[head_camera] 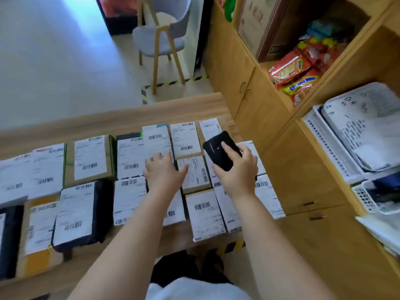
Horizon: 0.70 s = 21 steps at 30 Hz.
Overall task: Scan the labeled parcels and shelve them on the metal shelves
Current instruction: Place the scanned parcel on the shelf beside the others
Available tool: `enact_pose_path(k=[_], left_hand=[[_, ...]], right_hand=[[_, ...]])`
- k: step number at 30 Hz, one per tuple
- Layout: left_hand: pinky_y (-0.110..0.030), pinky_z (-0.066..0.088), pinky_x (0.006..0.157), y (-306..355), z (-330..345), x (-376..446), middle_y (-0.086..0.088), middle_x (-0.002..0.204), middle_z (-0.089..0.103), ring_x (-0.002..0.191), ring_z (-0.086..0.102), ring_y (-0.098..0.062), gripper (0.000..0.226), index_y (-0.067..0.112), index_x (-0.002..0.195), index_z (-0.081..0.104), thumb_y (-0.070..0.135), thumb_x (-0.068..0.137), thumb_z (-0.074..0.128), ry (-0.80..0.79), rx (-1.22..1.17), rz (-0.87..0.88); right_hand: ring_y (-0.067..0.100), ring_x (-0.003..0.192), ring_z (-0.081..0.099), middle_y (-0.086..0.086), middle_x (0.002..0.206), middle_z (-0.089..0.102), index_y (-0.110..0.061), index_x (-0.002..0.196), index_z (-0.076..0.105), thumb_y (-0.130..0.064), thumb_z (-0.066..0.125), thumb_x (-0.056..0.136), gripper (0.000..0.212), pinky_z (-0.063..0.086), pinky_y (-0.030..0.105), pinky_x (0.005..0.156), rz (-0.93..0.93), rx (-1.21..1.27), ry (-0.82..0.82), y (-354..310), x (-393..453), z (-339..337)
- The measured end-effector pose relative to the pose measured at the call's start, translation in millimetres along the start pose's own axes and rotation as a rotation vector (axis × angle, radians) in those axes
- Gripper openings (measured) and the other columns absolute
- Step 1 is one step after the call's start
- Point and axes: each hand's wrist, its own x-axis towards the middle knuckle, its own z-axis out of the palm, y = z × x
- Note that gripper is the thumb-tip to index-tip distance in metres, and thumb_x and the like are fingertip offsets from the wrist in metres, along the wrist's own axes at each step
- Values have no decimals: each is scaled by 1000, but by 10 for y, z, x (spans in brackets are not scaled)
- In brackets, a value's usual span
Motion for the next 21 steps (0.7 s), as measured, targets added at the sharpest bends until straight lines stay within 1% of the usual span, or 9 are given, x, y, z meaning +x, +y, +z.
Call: enact_pose_path(k=[3,6,8,10,13,15,17,19,21], left_hand=[[-50,29,112,215,84,207,-9,152,39,141,27,-32,67,21,144,45,63,92,53,4,-30,-7],[-48,29,110,529,201,481,-10,152,38,139,27,-32,58,18,143,46,55,98,46,-34,-39,33],[-47,32,107,743,320,693,-12,148,41,136,31,-33,52,14,140,46,49,102,40,-60,-32,42],[-47,34,106,926,435,904,-15,144,43,133,34,-34,55,9,139,44,50,102,38,-100,-19,-17],[-49,32,111,1165,563,1175,-20,150,37,139,29,-36,84,2,146,35,66,93,46,-184,10,-171],[-52,27,117,1327,641,1315,-24,159,22,147,16,-39,110,-2,153,22,77,83,52,-260,39,-242],[-53,19,119,1490,731,1418,-28,162,5,151,5,-42,131,-5,155,6,83,74,58,-312,36,-301],[-53,16,120,1638,815,1479,-28,163,-5,151,2,-42,140,-5,155,-2,84,68,63,-309,13,-349],[-54,16,119,1770,890,1482,-27,163,-5,151,3,-42,142,-1,156,0,84,64,67,-265,-10,-373]], right_hand=[[28,119,41,6,136,48,-33,134,59,-36,79,76,62,41,51,100,-10,15,-8,140,325,53],[29,120,39,6,137,47,-32,134,58,-35,80,76,62,40,52,101,32,45,-4,296,675,77],[28,120,39,5,137,46,-31,134,59,-34,80,76,61,41,49,102,48,70,15,393,886,55],[27,119,38,5,137,46,-30,134,59,-32,80,77,61,41,43,101,56,62,16,515,1074,2],[26,120,36,4,138,45,-30,135,58,-30,80,78,61,40,38,98,64,48,9,715,1364,-99],[25,121,36,4,138,45,-30,135,58,-29,81,78,62,39,35,96,64,59,10,836,1552,-122],[26,121,36,4,137,45,-30,134,58,-29,82,76,62,38,35,96,37,71,-1,927,1732,-120],[28,119,38,6,136,47,-29,133,60,-30,83,74,63,40,41,99,1,72,-31,1007,1890,-115],[31,117,41,7,135,49,-29,132,61,-30,84,73,63,41,46,100,-24,71,-74,1088,2020,-128]])
